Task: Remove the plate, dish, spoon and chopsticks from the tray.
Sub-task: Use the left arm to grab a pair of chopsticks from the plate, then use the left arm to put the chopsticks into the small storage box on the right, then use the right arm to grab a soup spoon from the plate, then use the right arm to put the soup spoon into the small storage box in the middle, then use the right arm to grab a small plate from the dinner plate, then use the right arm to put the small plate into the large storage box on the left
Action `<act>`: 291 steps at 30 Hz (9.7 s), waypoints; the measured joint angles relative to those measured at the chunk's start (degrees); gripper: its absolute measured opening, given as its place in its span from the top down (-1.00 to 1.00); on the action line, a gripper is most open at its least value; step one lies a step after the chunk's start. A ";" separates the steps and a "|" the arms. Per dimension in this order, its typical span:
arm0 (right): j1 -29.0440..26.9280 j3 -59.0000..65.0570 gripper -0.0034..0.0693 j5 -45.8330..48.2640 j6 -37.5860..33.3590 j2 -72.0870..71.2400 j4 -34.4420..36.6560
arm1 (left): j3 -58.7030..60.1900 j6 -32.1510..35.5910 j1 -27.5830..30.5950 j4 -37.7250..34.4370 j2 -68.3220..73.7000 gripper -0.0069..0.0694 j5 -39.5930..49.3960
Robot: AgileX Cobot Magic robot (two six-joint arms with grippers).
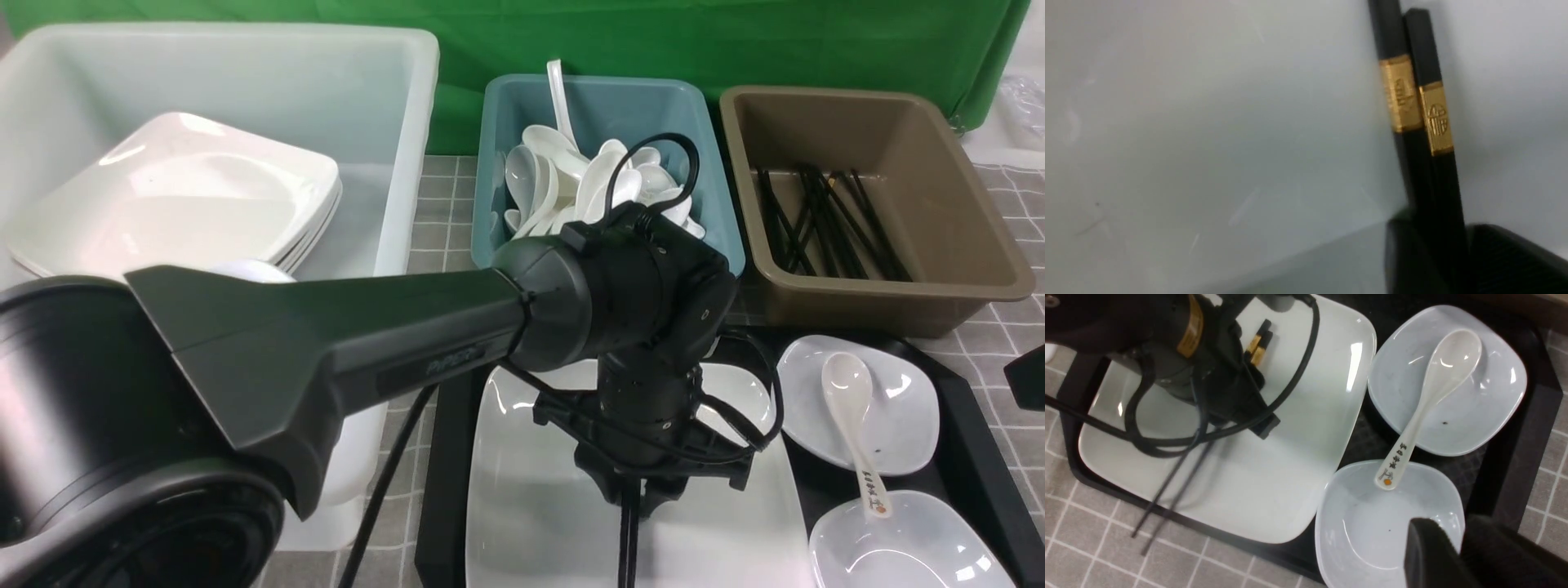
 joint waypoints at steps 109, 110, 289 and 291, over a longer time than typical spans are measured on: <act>0.00 -0.60 0.61 0.43 2.25 -9.13 -2.44 | -30.80 15.53 6.64 10.02 2.84 0.19 -30.53; 0.00 -1.08 0.68 0.43 3.68 -8.99 -3.67 | -30.80 16.96 6.64 10.02 0.10 0.44 -26.52; 11.44 8.61 0.72 -3.83 -4.14 15.38 -2.74 | 38.23 15.21 7.44 14.14 -71.63 0.81 -33.79; 11.44 5.19 0.72 -4.60 -4.03 12.72 -2.74 | 38.23 11.46 7.87 19.07 -71.63 0.81 -33.65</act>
